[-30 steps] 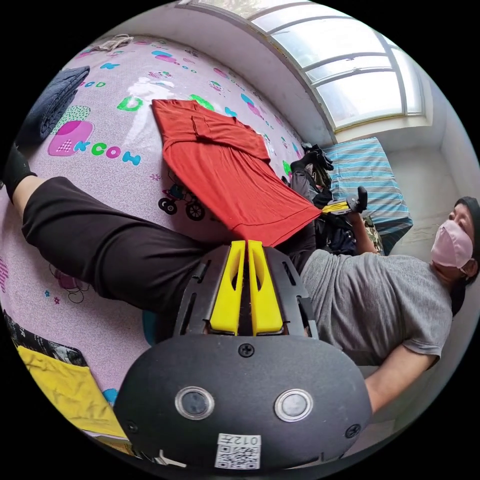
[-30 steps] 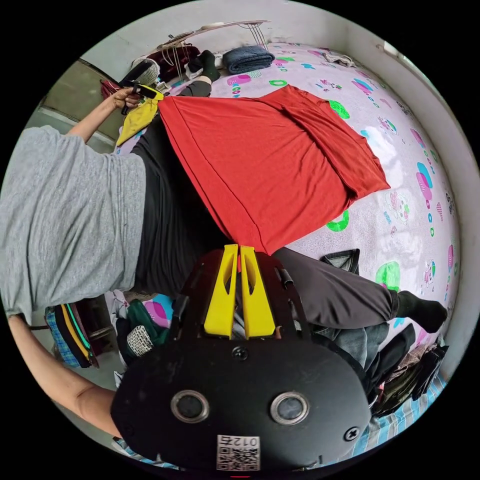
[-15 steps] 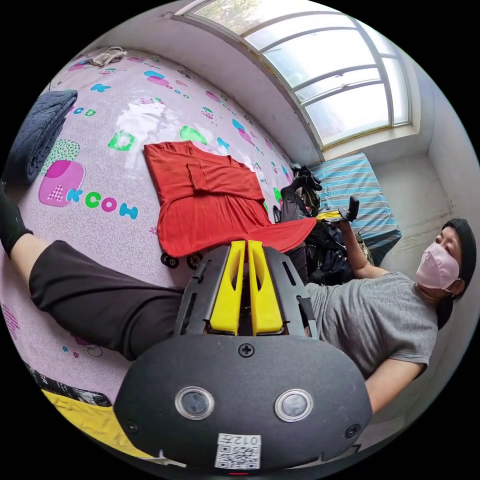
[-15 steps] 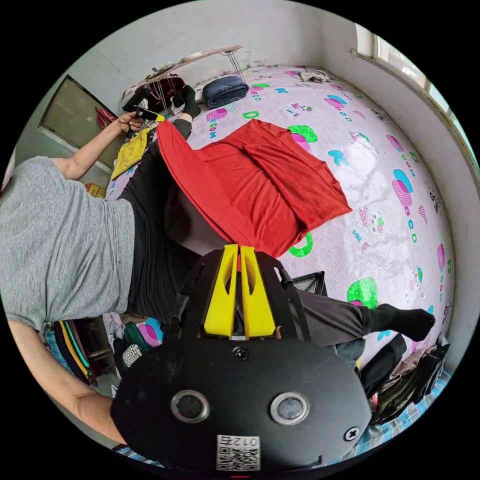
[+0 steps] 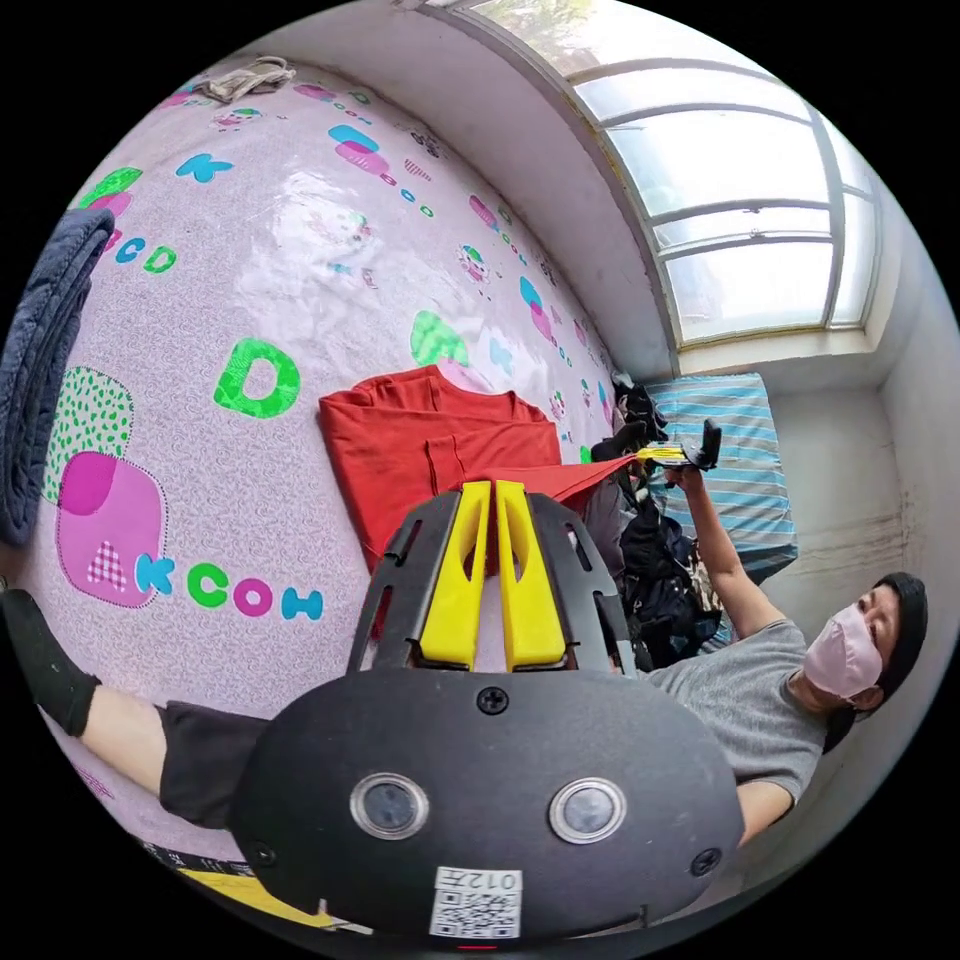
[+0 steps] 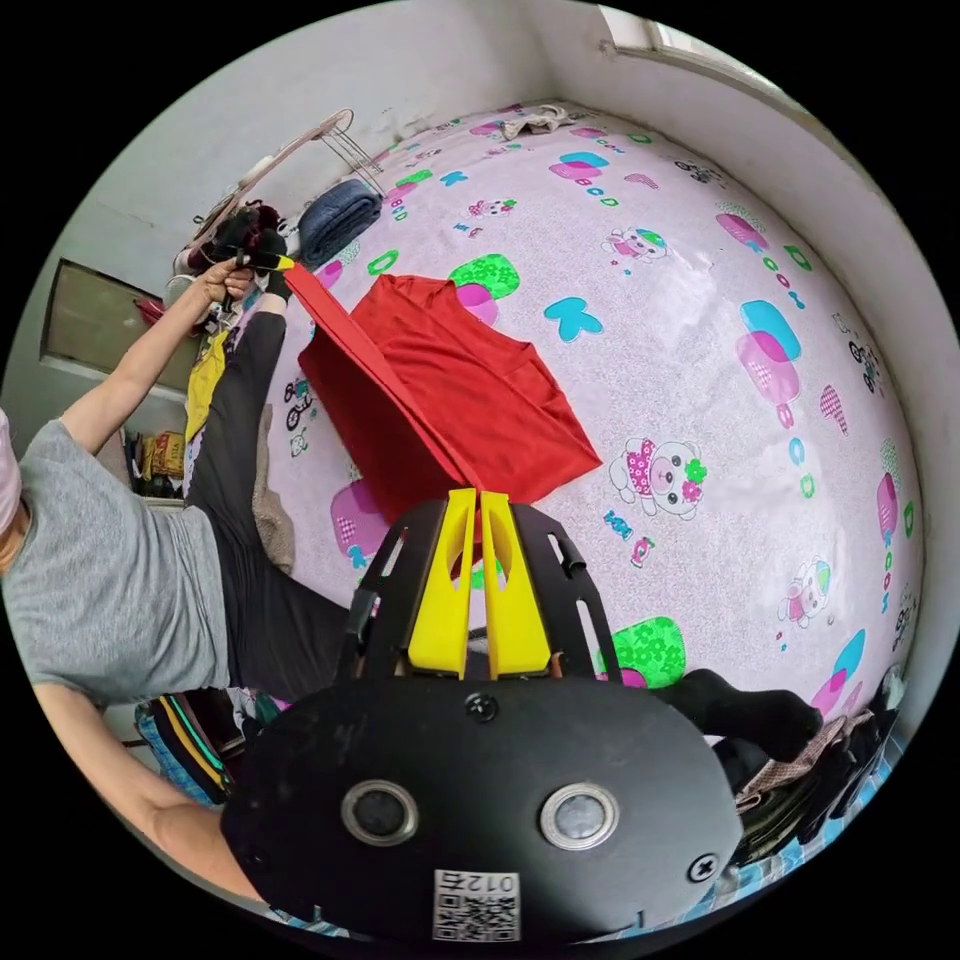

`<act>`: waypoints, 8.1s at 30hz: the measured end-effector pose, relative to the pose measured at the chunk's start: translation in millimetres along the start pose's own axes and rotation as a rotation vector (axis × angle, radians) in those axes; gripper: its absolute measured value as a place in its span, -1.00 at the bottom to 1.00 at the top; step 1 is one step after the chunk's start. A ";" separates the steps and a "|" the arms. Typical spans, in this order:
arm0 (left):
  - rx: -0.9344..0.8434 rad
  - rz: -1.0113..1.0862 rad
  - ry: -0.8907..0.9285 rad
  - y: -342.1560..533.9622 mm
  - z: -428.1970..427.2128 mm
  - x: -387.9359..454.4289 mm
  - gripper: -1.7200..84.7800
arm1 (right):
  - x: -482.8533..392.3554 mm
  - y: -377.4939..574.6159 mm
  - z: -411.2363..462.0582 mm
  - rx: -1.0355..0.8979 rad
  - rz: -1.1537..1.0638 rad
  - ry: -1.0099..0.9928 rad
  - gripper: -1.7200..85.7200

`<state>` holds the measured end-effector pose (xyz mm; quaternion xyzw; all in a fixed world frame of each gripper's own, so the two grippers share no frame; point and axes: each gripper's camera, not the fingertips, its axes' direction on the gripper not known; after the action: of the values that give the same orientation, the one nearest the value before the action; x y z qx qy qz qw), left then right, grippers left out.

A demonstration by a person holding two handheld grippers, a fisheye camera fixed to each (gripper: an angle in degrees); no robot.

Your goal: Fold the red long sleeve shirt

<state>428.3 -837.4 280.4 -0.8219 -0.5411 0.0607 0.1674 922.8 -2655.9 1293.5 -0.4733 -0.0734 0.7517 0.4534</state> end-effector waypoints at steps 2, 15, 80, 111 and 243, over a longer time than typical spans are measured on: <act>-0.006 -0.042 0.004 -28.0 14.3 -19.4 -0.94 | 26.9 -40.8 2.1 -0.053 0.039 0.002 -0.98; -0.030 -0.222 0.077 -123.2 91.8 -109.0 -0.93 | 108.1 -138.0 -16.9 -0.187 0.177 -0.026 -0.98; -0.161 -0.163 -0.236 97.1 163.3 -68.9 -0.92 | 562.4 357.0 67.2 0.154 0.058 0.210 -0.88; 0.158 -0.283 0.263 107.5 58.8 -190.6 -0.74 | 739.9 484.2 422.2 0.370 -0.287 0.513 -0.96; 0.019 -0.190 -0.001 202.6 472.6 1.3 -0.94 | 61.0 199.1 6.2 0.121 0.304 0.142 -0.95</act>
<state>472.2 -809.8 -231.2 -0.7653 -0.6160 0.0503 0.1798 787.5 -2723.2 1150.1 -0.5026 0.0766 0.7794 0.3661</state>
